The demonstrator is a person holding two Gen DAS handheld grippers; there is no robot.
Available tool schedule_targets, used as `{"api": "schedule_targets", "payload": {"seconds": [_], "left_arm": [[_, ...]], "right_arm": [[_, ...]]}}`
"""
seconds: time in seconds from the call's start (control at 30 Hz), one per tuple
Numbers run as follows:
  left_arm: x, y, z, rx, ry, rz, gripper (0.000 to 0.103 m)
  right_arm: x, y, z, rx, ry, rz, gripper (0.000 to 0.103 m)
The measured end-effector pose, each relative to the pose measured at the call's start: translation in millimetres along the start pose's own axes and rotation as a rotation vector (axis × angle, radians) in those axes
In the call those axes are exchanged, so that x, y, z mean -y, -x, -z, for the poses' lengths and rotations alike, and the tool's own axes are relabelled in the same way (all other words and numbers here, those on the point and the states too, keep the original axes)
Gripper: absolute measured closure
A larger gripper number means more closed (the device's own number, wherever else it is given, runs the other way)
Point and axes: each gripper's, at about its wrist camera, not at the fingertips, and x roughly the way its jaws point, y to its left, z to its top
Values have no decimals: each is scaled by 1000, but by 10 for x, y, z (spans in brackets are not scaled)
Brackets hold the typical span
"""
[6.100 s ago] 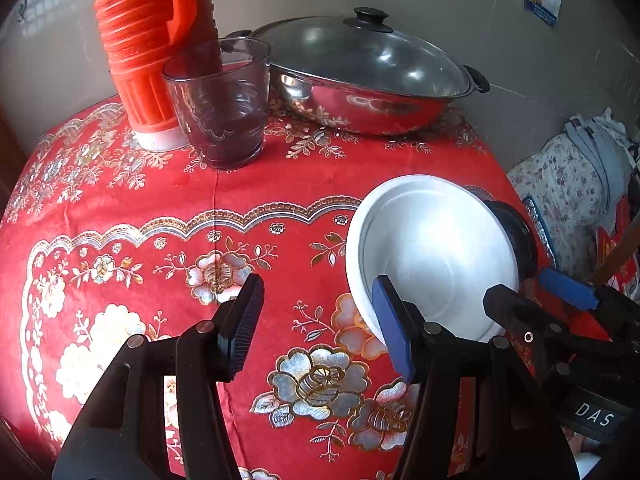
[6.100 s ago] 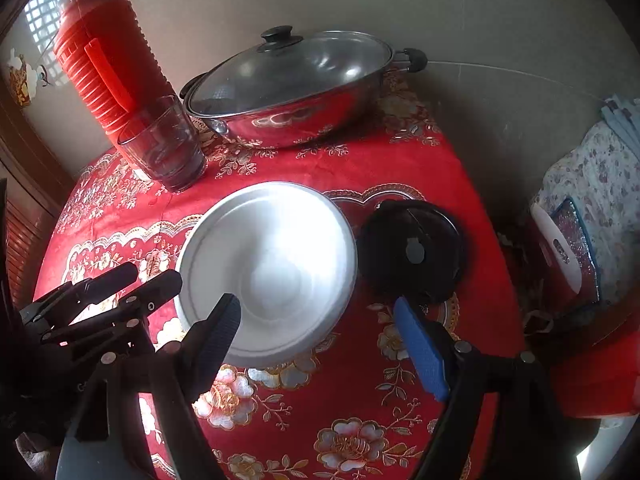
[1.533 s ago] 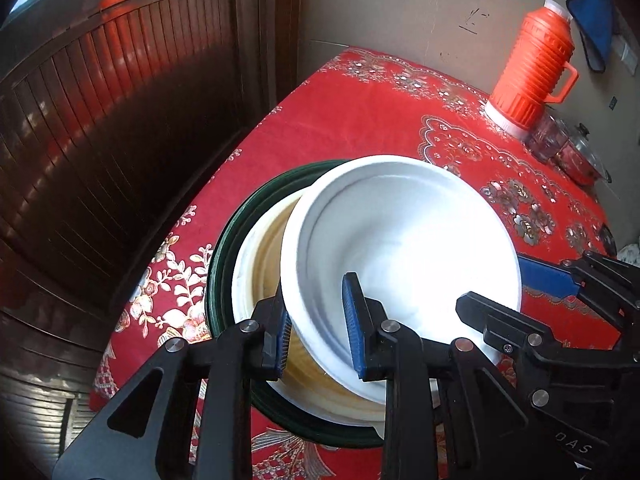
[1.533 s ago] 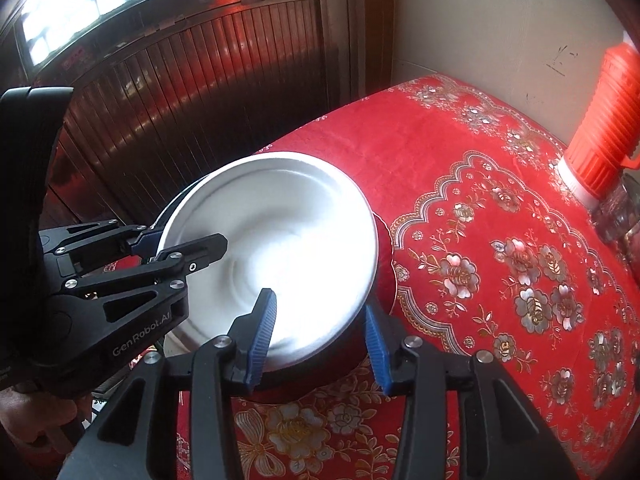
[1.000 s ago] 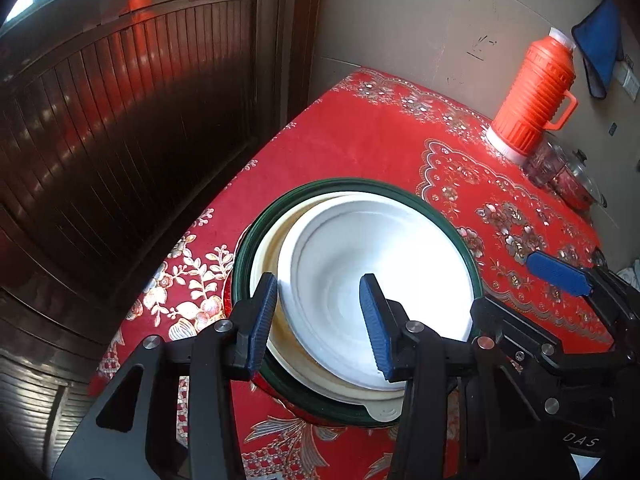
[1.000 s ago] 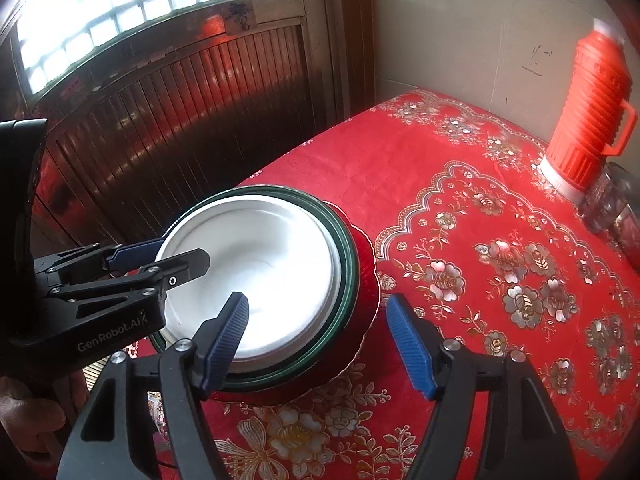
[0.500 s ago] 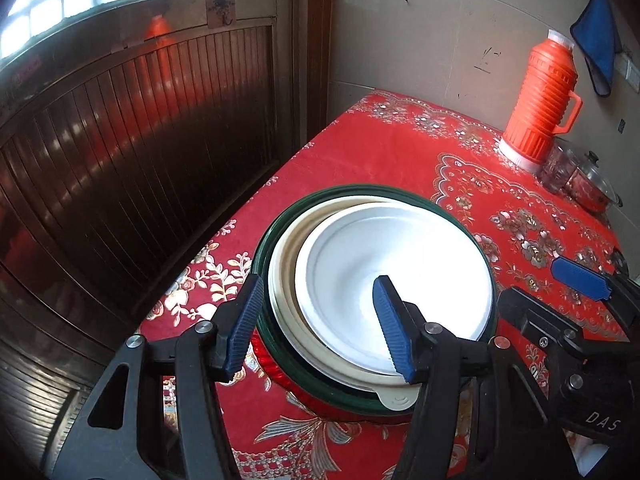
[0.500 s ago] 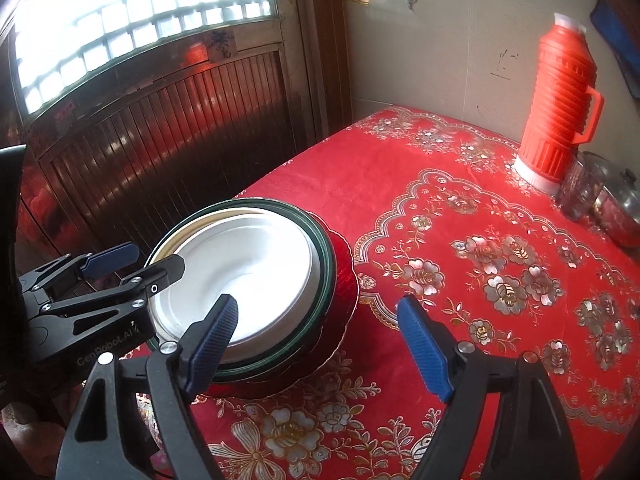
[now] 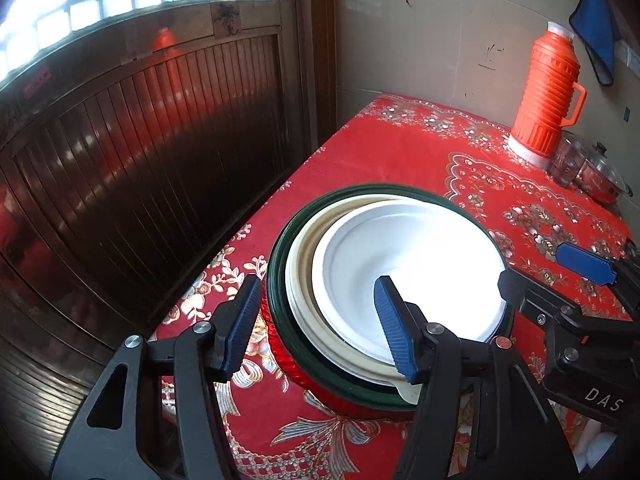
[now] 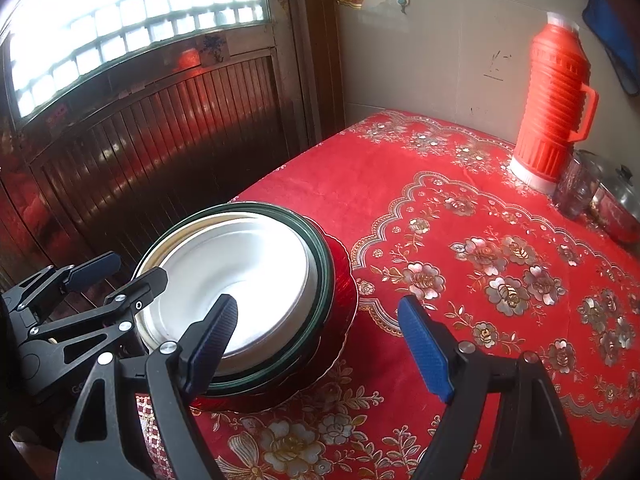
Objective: Organize plates and bowls
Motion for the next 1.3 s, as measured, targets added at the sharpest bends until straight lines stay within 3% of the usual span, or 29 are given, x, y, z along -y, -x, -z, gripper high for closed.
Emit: {"api": "schedule_targets", "payload": {"seconds": [0.13, 0.47, 0.63, 1.0, 1.3], "left_arm": [[6, -70, 15, -27, -3, -16, 41], [-6, 22, -7, 12, -9, 1, 41], [35, 58, 3, 30, -41, -62, 38], [37, 70, -13, 32, -35, 25, 38], [44, 38, -11, 9, -41, 48, 38]], "right_arm": [[2, -8, 1, -1, -1, 0, 20], [-28, -26, 3, -4, 3, 0, 20], [-22, -39, 5, -7, 0, -4, 20], [1, -16, -4, -6, -5, 1, 20], [-3, -23, -12, -9, -5, 4, 20]]}}
